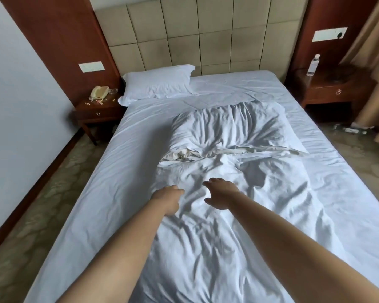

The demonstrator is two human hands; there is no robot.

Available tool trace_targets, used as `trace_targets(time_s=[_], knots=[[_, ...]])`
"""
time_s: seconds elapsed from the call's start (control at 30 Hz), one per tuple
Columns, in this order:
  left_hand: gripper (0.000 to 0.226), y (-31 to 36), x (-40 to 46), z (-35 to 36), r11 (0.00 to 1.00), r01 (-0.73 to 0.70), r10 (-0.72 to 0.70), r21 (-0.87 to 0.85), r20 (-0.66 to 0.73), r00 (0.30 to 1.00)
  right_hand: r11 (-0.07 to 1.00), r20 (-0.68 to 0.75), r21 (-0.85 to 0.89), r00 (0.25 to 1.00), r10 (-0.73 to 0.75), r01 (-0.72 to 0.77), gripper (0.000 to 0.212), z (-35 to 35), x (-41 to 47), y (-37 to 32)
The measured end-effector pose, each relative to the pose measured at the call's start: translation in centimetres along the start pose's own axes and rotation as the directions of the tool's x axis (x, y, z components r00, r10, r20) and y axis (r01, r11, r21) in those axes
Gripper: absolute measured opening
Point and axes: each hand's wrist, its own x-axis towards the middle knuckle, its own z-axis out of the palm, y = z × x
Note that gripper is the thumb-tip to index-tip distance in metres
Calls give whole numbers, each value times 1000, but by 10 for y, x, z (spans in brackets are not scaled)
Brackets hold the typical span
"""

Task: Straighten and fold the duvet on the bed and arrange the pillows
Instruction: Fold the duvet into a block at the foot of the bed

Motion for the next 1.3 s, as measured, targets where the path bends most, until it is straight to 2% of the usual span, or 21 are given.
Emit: trace_targets(time_s=[0.23, 0.47, 0.6, 0.8, 1.1, 1.3], knots=[[53, -39, -38, -33, 997, -15, 5, -70, -137, 991, 998, -58, -62, 998, -8, 4, 60, -40, -14, -45], [56, -115, -86, -36, 993, -120, 113, -20, -211, 971, 994, -163, -66, 984, 75, -87, 60, -48, -26, -137], [55, -170, -112, -23, 985, -174, 170, -4, -197, 966, 983, -131, -57, 977, 167, -175, 62, -35, -32, -194], [58, -229, -118, -17, 981, -189, 177, -55, -171, 969, 975, -124, -44, 970, 209, -216, 61, -27, -25, -251], [60, -271, -83, -64, 988, -135, 120, -74, -183, 976, 987, -136, -3, 978, 158, -160, 61, -47, 51, -281], [61, -328, -63, -47, 980, -175, 160, -99, -140, 977, 982, -71, 6, 980, 187, -187, 63, -18, 96, -327]])
